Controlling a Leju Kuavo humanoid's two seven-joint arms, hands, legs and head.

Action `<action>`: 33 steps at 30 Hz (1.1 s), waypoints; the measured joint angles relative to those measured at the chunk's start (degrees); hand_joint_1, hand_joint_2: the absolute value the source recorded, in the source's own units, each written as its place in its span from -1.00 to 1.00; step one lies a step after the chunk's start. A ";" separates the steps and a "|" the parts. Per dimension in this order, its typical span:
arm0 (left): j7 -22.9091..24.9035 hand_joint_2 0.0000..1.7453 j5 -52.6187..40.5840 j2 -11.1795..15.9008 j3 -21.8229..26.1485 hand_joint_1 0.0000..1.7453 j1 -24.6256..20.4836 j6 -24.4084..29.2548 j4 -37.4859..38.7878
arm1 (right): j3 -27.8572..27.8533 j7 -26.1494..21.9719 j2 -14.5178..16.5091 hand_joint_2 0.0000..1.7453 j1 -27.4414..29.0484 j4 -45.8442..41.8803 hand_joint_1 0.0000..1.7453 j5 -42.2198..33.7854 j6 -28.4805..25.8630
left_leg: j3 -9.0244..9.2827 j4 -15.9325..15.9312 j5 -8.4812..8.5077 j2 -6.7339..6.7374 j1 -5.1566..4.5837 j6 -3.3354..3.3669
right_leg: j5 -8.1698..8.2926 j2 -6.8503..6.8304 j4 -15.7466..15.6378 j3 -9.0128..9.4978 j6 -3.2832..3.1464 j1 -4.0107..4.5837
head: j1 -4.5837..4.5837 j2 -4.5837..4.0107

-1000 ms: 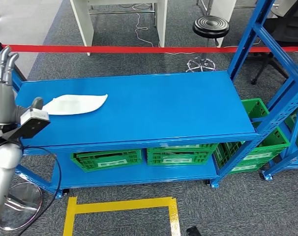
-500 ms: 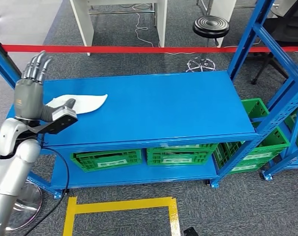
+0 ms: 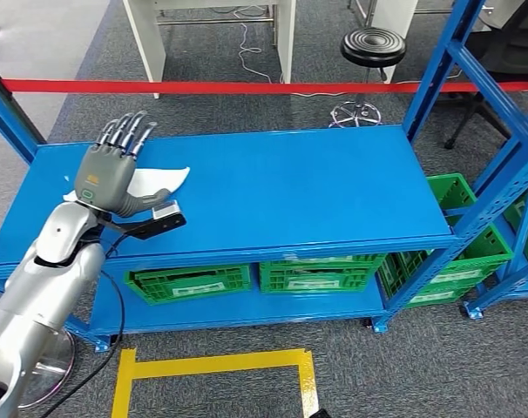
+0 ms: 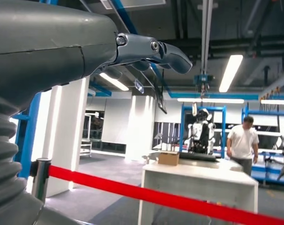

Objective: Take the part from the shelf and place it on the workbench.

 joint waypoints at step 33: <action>7.89 1.00 -1.68 -2.23 -4.04 -1.00 -2.89 -6.95 19.05 | 0.80 1.11 0.96 -1.00 0.21 0.22 -1.00 -0.14 -0.16 | -0.11 0.03 0.00 -0.02 0.00 0.00 | 0.00 -0.04 0.01 -0.02 0.01 0.01 | 0.00 0.00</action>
